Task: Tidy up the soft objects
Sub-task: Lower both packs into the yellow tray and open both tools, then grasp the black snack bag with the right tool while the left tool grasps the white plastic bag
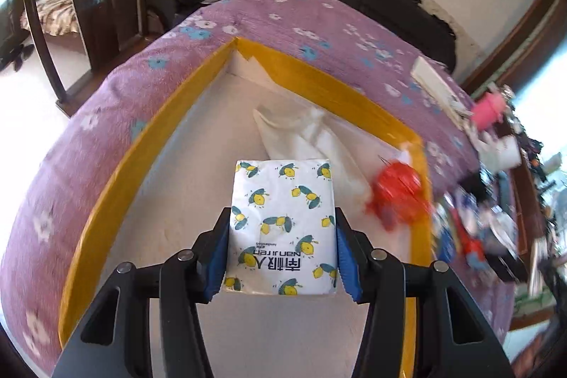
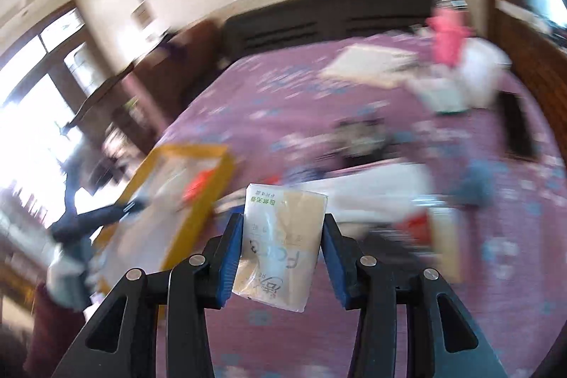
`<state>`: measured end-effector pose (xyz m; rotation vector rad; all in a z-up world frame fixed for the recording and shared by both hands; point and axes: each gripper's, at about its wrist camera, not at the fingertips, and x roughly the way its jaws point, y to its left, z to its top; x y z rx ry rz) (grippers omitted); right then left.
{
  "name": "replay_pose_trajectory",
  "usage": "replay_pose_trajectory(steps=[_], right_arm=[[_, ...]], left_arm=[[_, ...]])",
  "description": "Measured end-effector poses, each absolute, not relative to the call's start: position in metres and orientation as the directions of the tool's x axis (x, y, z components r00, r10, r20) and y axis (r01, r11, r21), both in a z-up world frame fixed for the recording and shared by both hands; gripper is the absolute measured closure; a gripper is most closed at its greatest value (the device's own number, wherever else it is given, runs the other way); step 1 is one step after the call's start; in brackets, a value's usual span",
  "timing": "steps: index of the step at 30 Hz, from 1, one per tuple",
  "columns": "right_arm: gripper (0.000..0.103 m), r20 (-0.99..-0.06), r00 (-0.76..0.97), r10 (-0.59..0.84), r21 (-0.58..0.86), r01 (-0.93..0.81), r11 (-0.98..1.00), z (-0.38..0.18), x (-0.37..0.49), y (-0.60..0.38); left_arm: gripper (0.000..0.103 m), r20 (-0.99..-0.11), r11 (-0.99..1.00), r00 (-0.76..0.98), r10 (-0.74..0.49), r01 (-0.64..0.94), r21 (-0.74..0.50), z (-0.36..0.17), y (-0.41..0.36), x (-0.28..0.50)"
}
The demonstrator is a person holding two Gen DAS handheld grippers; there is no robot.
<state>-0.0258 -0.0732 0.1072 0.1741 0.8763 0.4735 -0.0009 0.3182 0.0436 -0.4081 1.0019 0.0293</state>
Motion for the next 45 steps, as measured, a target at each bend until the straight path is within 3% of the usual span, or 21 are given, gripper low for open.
replay_pose_trajectory(steps=[3, 10, 14, 18, 22, 27, 31, 34, 37, 41, 45], right_arm=[[0.056, -0.717, 0.478, 0.508, 0.331, -0.408, 0.851, 0.094, -0.017, -0.013], [0.055, -0.765, 0.343, 0.544, 0.317, -0.535, 0.783, 0.067, 0.003, 0.094], [0.053, -0.807, 0.307, 0.504, 0.266, -0.573, 0.775, 0.048, 0.012, 0.134], [0.044, -0.838, 0.335, 0.431, 0.190, -0.561, 0.806, 0.032, 0.025, 0.149], [0.036, -0.793, 0.351, 0.499, 0.266, -0.537, 0.800, 0.049, 0.025, 0.122], [0.030, -0.733, 0.496, 0.465, 0.253, -0.437, 0.863, 0.088, 0.012, 0.025], [0.030, -0.716, 0.630, 0.302, 0.201, -0.229, 0.952, 0.107, 0.013, -0.077], [0.031, -0.739, 0.634, 0.228, 0.223, -0.089, 0.971, 0.102, 0.017, -0.139], [0.042, -0.773, 0.601, 0.205, 0.244, -0.017, 0.970, 0.083, 0.027, -0.170], [0.044, -0.782, 0.570, 0.252, 0.312, 0.008, 0.950, 0.059, 0.048, -0.178], [0.045, -0.782, 0.496, 0.377, 0.373, -0.113, 0.921, 0.044, 0.048, -0.154]], left_arm=[[0.049, -0.826, 0.916, 0.549, -0.126, -0.256, -0.310, 0.035, 0.330, 0.022], [0.042, -0.786, 0.870, 0.579, -0.217, -0.250, -0.424, 0.037, 0.352, 0.026], [0.029, -0.749, 0.880, 0.631, -0.202, -0.218, -0.422, 0.055, 0.352, -0.002], [0.028, -0.719, 0.888, 0.666, -0.200, -0.187, -0.420, 0.068, 0.351, -0.024], [0.026, -0.705, 0.892, 0.684, -0.185, -0.185, -0.413, 0.077, 0.353, -0.045], [0.026, -0.677, 0.905, 0.714, -0.178, -0.151, -0.397, 0.089, 0.344, -0.078], [0.024, -0.647, 0.925, 0.741, -0.180, -0.095, -0.367, 0.099, 0.323, -0.110], [0.023, -0.637, 0.935, 0.747, -0.192, -0.058, -0.350, 0.101, 0.301, -0.128], [0.023, -0.634, 0.935, 0.739, -0.229, -0.015, -0.355, 0.101, 0.279, -0.137], [0.023, -0.635, 0.936, 0.733, -0.246, 0.009, -0.352, 0.102, 0.253, -0.147], [0.023, -0.633, 0.938, 0.733, -0.249, 0.020, -0.347, 0.107, 0.234, -0.160]])
